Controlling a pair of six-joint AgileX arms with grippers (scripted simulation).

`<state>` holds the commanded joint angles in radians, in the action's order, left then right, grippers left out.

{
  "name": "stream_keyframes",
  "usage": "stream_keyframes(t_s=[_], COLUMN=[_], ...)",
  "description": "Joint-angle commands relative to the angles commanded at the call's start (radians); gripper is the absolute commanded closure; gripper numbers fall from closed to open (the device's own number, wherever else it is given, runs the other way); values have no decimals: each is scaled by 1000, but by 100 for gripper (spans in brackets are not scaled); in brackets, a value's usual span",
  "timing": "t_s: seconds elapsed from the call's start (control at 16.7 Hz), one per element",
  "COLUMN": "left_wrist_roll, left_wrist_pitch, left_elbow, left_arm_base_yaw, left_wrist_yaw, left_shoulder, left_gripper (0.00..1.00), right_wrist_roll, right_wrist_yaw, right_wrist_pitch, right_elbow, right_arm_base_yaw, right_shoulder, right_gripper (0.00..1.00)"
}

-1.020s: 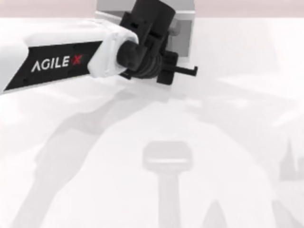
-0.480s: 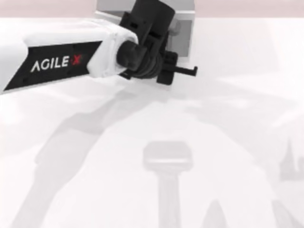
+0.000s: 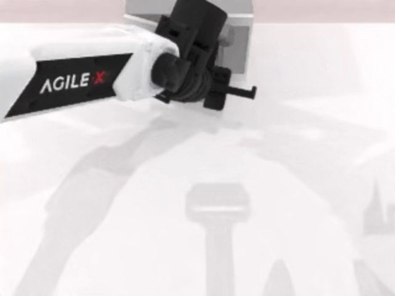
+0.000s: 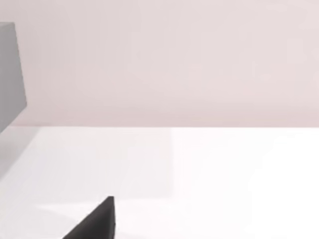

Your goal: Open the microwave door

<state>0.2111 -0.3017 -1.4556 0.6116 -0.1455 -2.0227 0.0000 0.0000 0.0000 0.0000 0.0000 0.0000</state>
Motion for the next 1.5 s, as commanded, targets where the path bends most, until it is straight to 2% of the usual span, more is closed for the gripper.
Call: stream_keyframes(t_s=[0.6,1.5], left_wrist_roll=[-46,-46], left_wrist_pitch=[21,21], left_elbow=[44,44], left_arm_base_yaw=[-13,-13], left_wrist_yaw=[38,38], left_shoulder=[30,30], left_gripper=[100,100], right_wrist_roll=[0,0], right_wrist_yaw=[0,0], right_wrist_pitch=[0,0], right_elbow=[0,0], right_arm_base_yaw=[0,0], right_shoulder=[0,0], right_gripper=[0,0])
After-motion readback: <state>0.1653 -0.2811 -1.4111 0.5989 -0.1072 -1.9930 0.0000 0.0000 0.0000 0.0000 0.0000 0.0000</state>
